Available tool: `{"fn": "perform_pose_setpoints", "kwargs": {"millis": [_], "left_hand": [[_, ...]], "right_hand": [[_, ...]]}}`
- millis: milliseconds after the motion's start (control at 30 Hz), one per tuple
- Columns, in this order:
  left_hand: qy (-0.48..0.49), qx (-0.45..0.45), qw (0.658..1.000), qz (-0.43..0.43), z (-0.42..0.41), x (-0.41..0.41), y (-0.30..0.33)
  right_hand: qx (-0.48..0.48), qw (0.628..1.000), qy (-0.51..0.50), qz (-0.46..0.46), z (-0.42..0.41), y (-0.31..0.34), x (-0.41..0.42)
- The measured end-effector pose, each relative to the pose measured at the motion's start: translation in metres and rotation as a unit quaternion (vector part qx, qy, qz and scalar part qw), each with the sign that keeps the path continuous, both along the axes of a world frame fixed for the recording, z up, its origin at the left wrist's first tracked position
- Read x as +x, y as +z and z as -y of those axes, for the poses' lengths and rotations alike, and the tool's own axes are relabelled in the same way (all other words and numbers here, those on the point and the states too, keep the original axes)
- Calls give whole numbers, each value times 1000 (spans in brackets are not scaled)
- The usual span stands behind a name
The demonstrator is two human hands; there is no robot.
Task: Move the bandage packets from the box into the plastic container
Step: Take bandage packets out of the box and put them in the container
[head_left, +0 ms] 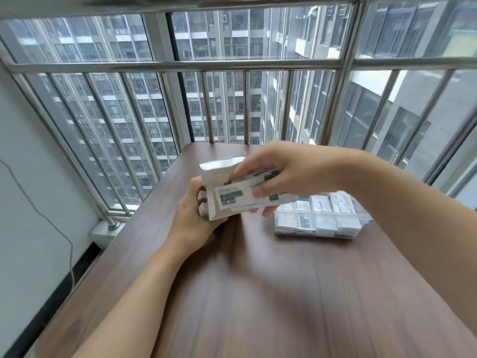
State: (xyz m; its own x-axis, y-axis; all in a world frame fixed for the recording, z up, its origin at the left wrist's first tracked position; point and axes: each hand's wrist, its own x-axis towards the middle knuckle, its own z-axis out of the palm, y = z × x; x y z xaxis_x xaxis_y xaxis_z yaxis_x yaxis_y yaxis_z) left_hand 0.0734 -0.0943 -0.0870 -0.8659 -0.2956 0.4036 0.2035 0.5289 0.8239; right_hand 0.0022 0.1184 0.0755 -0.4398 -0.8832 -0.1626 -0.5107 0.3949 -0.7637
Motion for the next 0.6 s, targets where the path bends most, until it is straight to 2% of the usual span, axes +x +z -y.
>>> {"fn": "perform_pose_setpoints", "kwargs": {"millis": [67,167,267,367,467,533,600], "left_hand": [[36,5,999,6,1,-3,-3],[92,0,994,65,6,-9,-9],[125,1,987,96,2,-9,-9],[209,-11,977,26,-15,7,5],[238,94,960,-114,-46,37,26],[197,206,953,-106,-73,53,32],[143,352,925,-28,-96,63,25]], "right_hand": [[-110,990,-71,47,-18,-6,11],[-250,943,-175,134,-25,-48,41],[-259,914,-211,229,-21,-106,70],[-240,897,-258,265,-24,-141,77],[-285,848,-277,351,-25,-152,72],[-315,817,-270,400,-22,-153,74],[-359,778,-259,445,-21,-153,76]]}}
